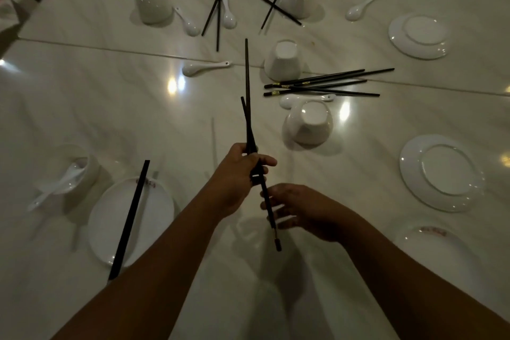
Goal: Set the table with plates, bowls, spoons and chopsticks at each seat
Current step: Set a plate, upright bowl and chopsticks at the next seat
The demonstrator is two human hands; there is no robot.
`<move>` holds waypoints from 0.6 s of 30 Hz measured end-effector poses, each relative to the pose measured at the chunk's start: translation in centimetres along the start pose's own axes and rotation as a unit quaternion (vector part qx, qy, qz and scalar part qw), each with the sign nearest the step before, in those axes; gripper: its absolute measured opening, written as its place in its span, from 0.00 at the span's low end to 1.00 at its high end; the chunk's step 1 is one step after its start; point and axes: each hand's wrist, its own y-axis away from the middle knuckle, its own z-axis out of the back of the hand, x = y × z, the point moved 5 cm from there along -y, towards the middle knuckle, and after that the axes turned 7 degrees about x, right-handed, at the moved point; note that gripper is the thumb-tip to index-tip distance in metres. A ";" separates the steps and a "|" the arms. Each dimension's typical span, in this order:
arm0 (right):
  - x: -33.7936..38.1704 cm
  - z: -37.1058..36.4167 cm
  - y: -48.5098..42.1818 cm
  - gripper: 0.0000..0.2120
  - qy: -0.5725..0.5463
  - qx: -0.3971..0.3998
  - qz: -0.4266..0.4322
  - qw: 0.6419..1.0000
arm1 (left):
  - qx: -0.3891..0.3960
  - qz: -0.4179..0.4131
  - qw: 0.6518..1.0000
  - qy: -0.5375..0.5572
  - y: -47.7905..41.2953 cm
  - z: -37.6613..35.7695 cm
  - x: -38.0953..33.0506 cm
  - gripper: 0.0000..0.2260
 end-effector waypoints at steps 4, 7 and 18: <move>-3.1 -1.0 4.0 0.08 -0.016 -0.016 0.023 0.999 | 0.036 -0.006 0.999 -0.033 2.7 -3.4 2.0 0.06; -6.1 -0.3 7.4 0.07 -0.039 -0.061 0.042 0.997 | 0.028 0.008 0.998 -0.047 4.9 -6.6 4.3 0.07; -17.8 10.8 21.5 0.06 0.071 -0.284 0.015 0.956 | -0.051 0.069 0.989 -0.121 12.2 -17.6 16.5 0.08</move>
